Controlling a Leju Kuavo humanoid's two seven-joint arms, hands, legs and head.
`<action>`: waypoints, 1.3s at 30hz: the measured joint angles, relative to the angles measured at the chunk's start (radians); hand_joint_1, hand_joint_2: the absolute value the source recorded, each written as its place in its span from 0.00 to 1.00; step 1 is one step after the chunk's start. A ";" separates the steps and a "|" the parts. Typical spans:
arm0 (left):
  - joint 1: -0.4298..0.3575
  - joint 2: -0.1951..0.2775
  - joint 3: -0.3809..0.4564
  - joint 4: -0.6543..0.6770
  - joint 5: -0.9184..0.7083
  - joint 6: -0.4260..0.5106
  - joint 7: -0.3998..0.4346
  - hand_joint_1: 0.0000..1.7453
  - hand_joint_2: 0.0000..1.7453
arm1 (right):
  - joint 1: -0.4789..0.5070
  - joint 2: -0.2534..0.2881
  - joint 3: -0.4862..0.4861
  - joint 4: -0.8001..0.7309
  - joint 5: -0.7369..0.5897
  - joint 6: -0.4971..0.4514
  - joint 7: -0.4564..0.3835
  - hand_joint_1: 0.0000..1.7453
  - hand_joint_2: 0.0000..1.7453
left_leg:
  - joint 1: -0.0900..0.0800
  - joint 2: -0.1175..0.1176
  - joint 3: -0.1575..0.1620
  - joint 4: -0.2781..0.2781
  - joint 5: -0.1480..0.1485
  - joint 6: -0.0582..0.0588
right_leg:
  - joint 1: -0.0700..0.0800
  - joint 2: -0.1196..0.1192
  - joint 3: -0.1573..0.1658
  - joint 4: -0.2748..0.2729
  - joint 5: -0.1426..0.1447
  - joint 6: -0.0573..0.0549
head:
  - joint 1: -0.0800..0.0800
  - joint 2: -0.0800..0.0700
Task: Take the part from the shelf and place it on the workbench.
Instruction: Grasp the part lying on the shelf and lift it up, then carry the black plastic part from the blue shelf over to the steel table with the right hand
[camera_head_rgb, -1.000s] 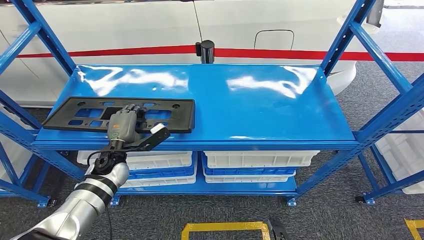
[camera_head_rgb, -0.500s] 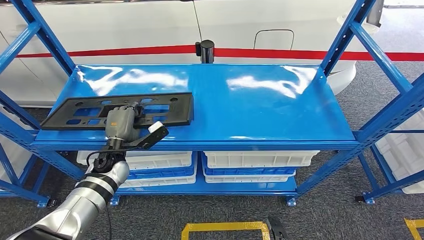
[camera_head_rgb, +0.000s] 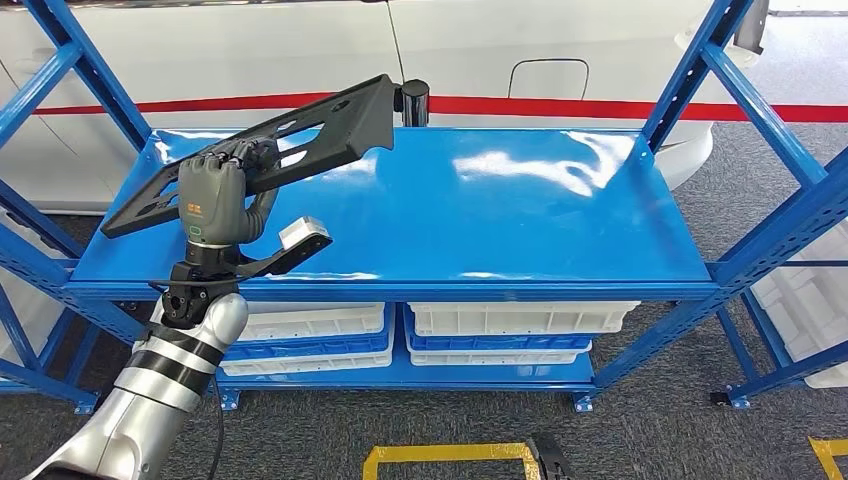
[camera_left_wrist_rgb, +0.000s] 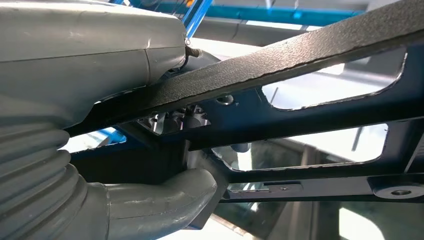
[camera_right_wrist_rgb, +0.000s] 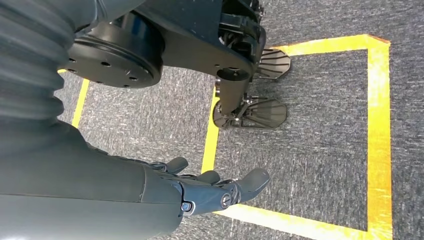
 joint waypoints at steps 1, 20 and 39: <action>0.001 0.000 0.001 -0.014 -0.004 0.000 0.002 1.00 1.00 | -0.002 0.001 0.000 0.000 0.001 0.000 0.002 0.00 1.00 | 0.000 0.000 0.000 0.000 0.000 0.000 | 0.000 0.000 0.000 0.000 0.000 0.000 | 0.000 0.000; 0.012 -0.001 0.010 -0.108 -0.072 0.000 0.017 1.00 1.00 | -0.020 0.012 -0.016 -0.006 0.021 -0.003 0.015 0.00 1.00 | -0.003 0.000 -0.002 0.003 0.000 0.001 | -0.004 0.000 0.000 0.000 0.002 0.003 | 0.000 0.000; 0.031 0.000 0.042 -0.133 -0.114 0.000 -0.008 1.00 1.00 | -0.026 0.013 -0.038 -0.009 0.046 -0.002 0.015 0.00 1.00 | 0.008 0.007 -0.030 -0.002 0.037 0.018 | 0.000 0.000 -0.013 0.049 -0.014 0.028 | 0.009 0.000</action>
